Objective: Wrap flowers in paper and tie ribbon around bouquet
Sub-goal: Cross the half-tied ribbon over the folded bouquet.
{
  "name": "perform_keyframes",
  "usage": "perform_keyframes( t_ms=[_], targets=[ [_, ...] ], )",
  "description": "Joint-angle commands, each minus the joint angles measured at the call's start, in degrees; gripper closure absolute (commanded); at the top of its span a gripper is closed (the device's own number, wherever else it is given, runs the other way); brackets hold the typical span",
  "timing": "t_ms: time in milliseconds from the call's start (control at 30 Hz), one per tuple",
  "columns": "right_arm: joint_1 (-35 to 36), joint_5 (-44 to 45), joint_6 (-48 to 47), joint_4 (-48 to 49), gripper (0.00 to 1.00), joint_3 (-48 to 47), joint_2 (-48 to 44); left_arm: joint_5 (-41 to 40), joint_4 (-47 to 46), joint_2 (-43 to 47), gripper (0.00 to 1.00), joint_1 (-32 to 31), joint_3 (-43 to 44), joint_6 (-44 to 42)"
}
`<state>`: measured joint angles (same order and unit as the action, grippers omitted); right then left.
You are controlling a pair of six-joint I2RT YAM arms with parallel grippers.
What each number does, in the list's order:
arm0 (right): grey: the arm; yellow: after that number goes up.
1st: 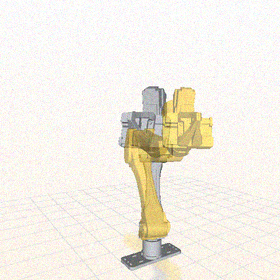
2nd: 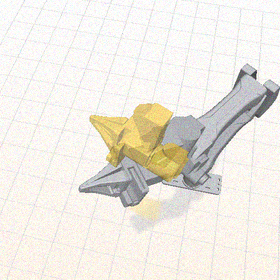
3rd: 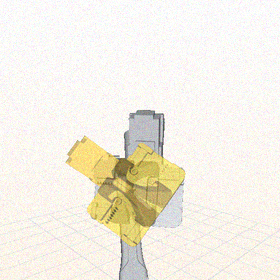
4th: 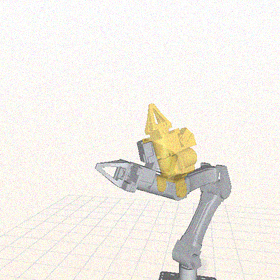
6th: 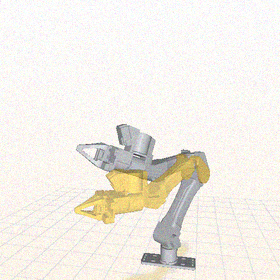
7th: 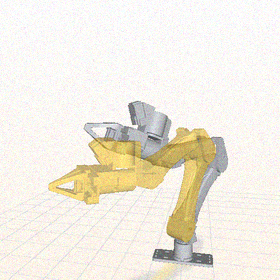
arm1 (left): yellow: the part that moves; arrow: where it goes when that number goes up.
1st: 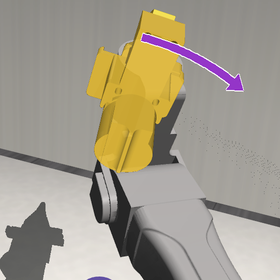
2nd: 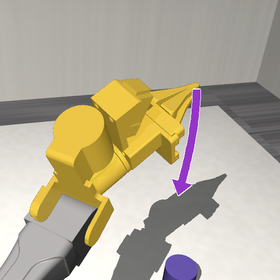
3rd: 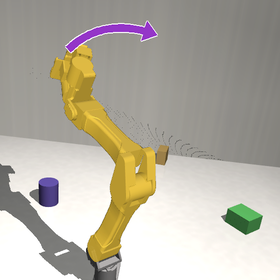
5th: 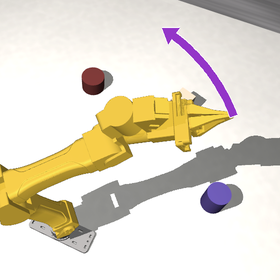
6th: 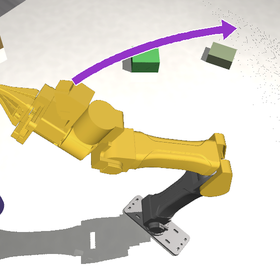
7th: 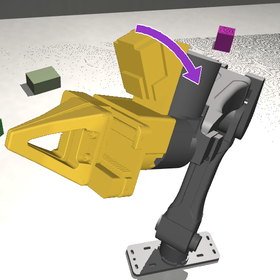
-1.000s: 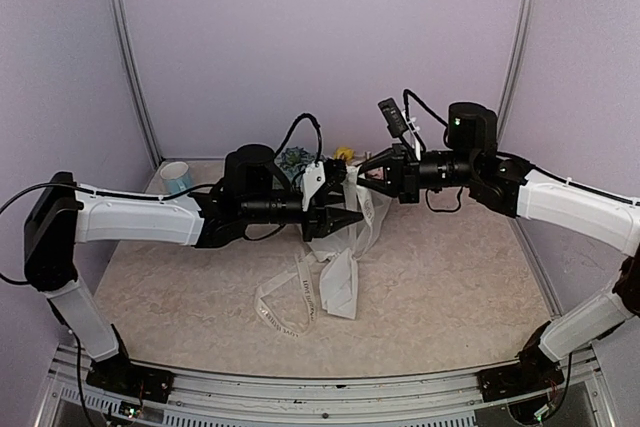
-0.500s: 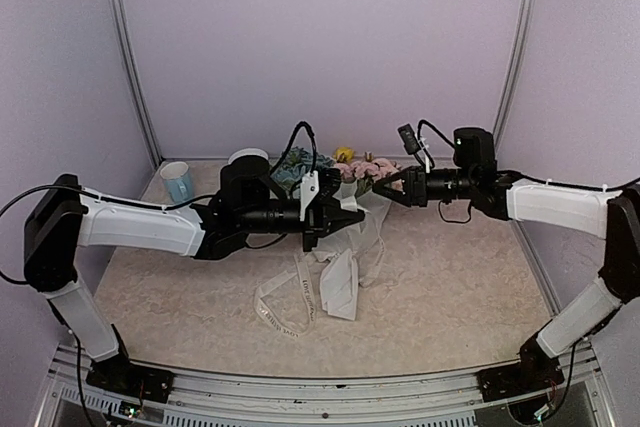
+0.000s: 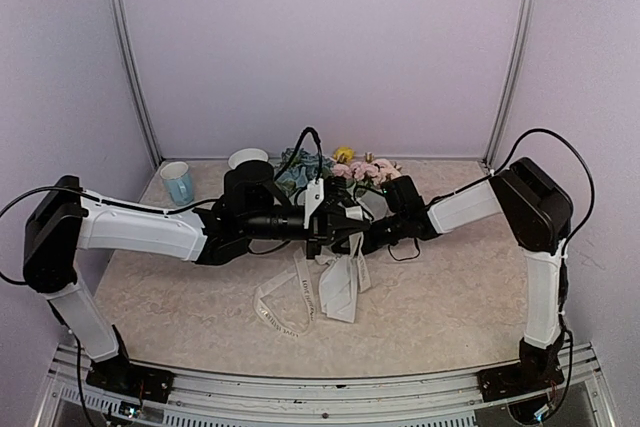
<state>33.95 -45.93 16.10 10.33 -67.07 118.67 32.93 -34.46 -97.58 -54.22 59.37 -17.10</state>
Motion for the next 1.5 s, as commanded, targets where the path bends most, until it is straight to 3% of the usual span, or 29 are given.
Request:
perform_keyframes(
  t_ms=[0,533,900,967,1067,1133,1200,1300,1400,1467],
  targets=[
    [-0.3,3.2,-2.6,0.3,0.84,0.7,5.7,1.2,-4.0,2.0,1.00,-1.1,1.6,-0.1],
    [-0.3,6.2,-4.2,0.0,0.87,3.1,8.6,-3.4,-4.7,6.4,1.00,-2.8,1.7,-3.1],
    [-0.3,-0.6,-1.0,0.9,0.82,1.5,-13.6,-6.1,-2.4,4.8,1.00,-0.1,-1.6,-0.5],
    [-0.4,-0.9,-0.3,0.7,0.76,1.5,-16.5,-6.1,-2.2,4.8,1.00,0.4,-2.2,-0.1],
    [-0.7,1.0,0.1,-1.5,0.58,2.0,-19.6,-6.0,-2.0,4.6,1.00,0.7,-2.8,0.0],
    [-1.3,4.7,-0.8,-4.4,0.29,3.1,-22.5,-6.1,-1.7,4.4,1.00,1.0,-2.9,0.4],
    [-2.4,9.4,-1.6,-6.7,0.10,6.0,-27.8,-5.9,-1.5,4.2,1.00,1.2,-2.8,0.7],
    [-4.9,10.0,-3.2,-9.6,0.08,11.4,-35.4,-5.7,-1.4,4.0,1.00,1.5,-2.6,0.8],
    [-5.1,7.4,-6.6,-13.6,0.17,14.5,-41.2,-5.8,-1.6,3.8,1.00,1.9,-2.2,0.9],
    [-4.2,3.5,-7.2,-13.8,0.18,16.2,-42.9,-5.8,-1.7,3.5,1.00,2.2,-1.8,1.2]
  ],
)
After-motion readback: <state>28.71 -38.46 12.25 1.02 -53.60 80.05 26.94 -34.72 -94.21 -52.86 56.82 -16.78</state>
